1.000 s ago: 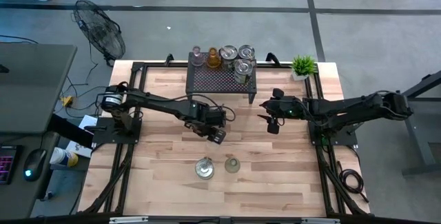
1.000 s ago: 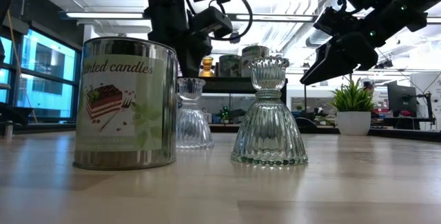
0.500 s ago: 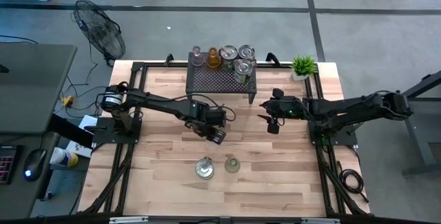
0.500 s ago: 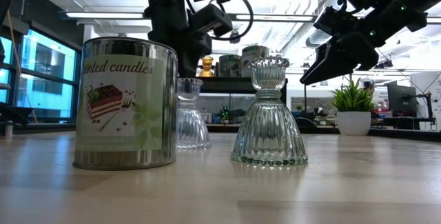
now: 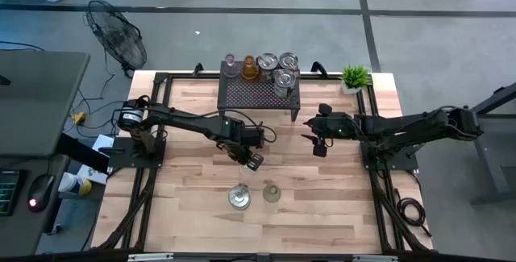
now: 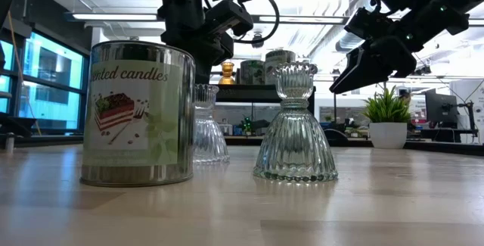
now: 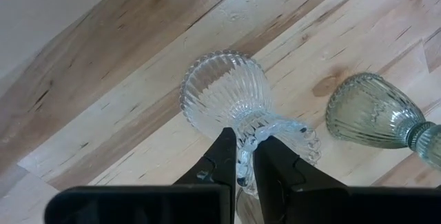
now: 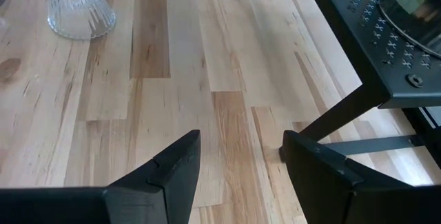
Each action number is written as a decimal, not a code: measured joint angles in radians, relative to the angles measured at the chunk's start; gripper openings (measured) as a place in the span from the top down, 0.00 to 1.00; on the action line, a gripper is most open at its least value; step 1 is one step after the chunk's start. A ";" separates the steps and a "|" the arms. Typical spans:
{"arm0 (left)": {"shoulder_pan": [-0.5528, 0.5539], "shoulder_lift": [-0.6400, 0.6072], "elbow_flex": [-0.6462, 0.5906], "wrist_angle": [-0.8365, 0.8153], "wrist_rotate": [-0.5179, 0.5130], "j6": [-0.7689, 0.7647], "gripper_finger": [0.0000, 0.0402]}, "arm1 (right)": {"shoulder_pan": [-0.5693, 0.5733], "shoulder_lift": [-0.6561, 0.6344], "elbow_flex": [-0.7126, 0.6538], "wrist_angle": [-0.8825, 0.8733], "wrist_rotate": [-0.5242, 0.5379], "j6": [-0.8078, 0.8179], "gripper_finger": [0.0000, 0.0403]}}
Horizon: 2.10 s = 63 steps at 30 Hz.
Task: Pick & Place candle stick holders
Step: Put the transparent glass candlestick on the shelf aligned with the other candlesticks
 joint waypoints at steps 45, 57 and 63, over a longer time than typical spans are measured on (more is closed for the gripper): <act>0.000 -0.027 0.257 -0.249 -0.052 0.127 0.94 | 0.000 0.000 0.000 -0.002 0.001 0.000 0.51; 0.004 -0.029 0.460 -0.481 -0.126 0.140 0.94 | 0.000 0.000 0.000 -0.002 0.000 0.000 0.51; 0.053 -0.029 0.492 -0.501 -0.129 0.189 0.94 | 0.000 0.000 0.000 -0.002 0.000 0.000 0.51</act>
